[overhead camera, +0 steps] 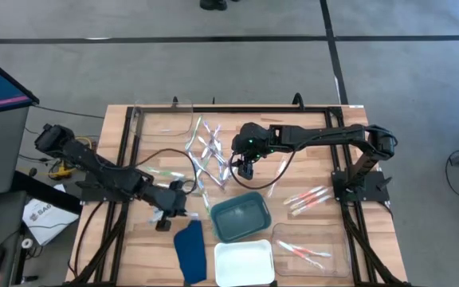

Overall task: Pick & Place Toothbrushes
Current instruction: Put the blue toothbrush into the top transparent bin

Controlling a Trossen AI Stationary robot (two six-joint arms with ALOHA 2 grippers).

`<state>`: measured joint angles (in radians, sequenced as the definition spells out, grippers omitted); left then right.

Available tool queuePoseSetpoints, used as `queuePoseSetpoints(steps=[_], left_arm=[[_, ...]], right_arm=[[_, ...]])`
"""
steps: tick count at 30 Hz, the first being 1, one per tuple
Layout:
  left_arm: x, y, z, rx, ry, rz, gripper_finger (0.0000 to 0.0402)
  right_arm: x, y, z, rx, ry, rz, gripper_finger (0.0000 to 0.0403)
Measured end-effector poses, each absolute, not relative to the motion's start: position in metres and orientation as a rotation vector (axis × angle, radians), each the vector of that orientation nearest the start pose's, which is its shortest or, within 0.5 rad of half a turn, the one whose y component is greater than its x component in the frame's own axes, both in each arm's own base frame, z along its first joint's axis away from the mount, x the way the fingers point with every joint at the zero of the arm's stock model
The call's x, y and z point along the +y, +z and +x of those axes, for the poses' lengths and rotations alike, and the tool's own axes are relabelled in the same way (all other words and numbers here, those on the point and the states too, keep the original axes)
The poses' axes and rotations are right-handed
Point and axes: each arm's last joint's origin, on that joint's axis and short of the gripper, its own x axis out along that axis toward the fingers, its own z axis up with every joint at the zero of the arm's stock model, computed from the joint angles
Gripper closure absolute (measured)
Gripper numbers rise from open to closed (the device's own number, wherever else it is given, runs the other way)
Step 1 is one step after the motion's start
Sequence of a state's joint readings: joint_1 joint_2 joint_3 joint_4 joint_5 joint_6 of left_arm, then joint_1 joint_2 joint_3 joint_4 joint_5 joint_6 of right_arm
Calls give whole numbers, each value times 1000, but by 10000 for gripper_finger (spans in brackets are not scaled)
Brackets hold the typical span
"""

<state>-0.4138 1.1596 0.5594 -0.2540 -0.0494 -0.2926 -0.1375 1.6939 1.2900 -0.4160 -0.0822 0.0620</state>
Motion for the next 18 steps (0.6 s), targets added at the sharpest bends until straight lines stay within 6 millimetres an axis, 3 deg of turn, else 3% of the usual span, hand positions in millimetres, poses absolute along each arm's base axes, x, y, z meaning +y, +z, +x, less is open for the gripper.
queuePoseSetpoints(steps=[6,18], left_arm=[[-77,194,194,831,-201,-100,390],[-76,194,194,831,-196,-100,390]], right_arm=[[-48,254,364,816,-78,148,187],[-48,254,364,816,-78,149,187]])
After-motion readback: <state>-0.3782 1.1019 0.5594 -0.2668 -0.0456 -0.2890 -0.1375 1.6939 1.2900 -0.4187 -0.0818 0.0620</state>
